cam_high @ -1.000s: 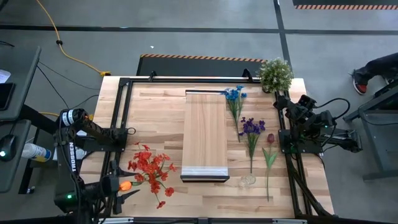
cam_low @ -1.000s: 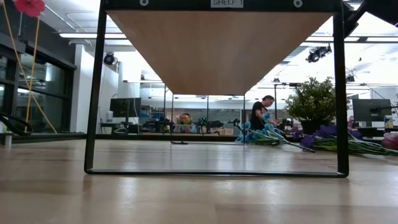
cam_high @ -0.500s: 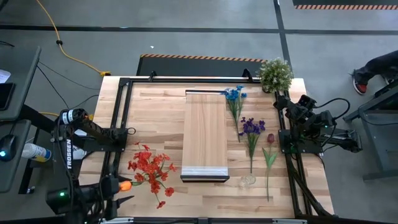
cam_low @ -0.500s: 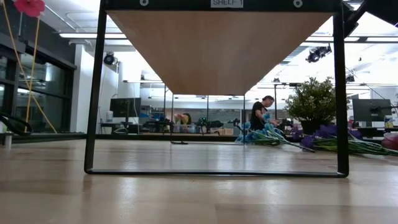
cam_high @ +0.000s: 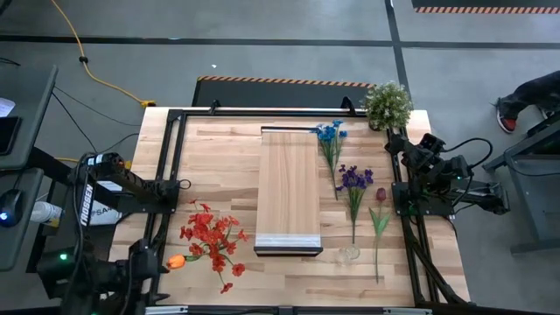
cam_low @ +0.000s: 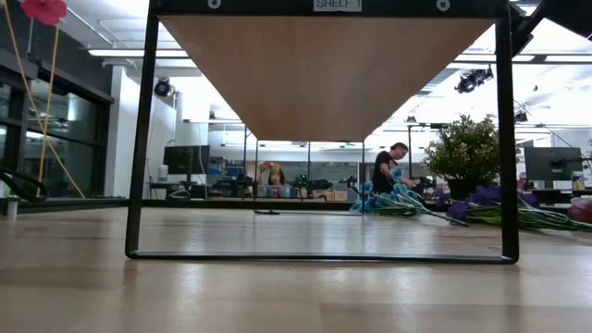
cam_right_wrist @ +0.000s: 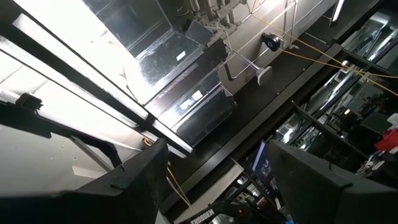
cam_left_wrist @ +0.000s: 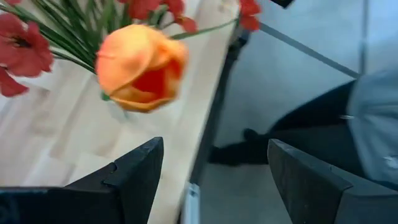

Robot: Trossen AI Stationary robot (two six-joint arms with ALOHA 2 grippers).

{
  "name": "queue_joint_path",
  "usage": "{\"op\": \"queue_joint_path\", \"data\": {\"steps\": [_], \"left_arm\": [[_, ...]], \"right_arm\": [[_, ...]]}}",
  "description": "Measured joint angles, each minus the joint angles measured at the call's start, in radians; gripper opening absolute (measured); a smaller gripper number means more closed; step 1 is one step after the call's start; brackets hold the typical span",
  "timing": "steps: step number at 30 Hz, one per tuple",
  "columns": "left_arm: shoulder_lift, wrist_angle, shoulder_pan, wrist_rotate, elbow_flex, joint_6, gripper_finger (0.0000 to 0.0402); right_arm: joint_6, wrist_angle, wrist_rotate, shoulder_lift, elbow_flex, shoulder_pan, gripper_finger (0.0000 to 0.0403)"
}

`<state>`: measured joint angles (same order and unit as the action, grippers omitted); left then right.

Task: Pick and place flowers into a vace then onto a shelf
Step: Put the blue flowers into the right transparent vase

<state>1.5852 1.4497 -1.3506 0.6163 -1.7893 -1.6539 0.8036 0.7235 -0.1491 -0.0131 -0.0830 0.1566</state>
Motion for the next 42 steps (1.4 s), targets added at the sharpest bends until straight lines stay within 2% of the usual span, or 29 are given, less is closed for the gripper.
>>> {"op": "queue_joint_path", "data": {"steps": [9,14,25,28,31,36,42], "left_arm": [[0.000,0.016,0.000,-0.024,-0.194,0.049,0.0321],[0.000,0.019,0.002,0.032,-0.315,0.175,0.0320],[-0.001,0.017,0.002,0.315,-0.568,0.642,0.0321],[-0.033,0.005,0.002,0.431,-0.553,0.725,0.0321],[-0.062,0.055,0.002,0.559,-0.552,0.734,0.0319],[-0.107,0.123,0.003,0.726,-0.552,0.739,0.0321],[-0.150,0.122,0.108,0.725,-0.552,0.807,0.0319]], "right_arm": [[0.000,0.000,-0.001,0.000,0.000,0.000,0.0266],[-0.018,0.000,0.002,0.000,0.000,0.000,0.0268],[-0.148,-0.001,-0.006,0.000,0.000,0.000,0.0267],[-0.179,-0.002,-0.009,0.000,0.000,0.000,0.0266],[-0.228,-0.014,-0.011,0.000,-0.006,0.000,0.0268],[-0.334,-0.235,-0.028,-0.008,-0.129,0.000,0.0267],[-0.455,-0.596,-0.097,-0.109,-0.400,0.000,0.0266]]}}
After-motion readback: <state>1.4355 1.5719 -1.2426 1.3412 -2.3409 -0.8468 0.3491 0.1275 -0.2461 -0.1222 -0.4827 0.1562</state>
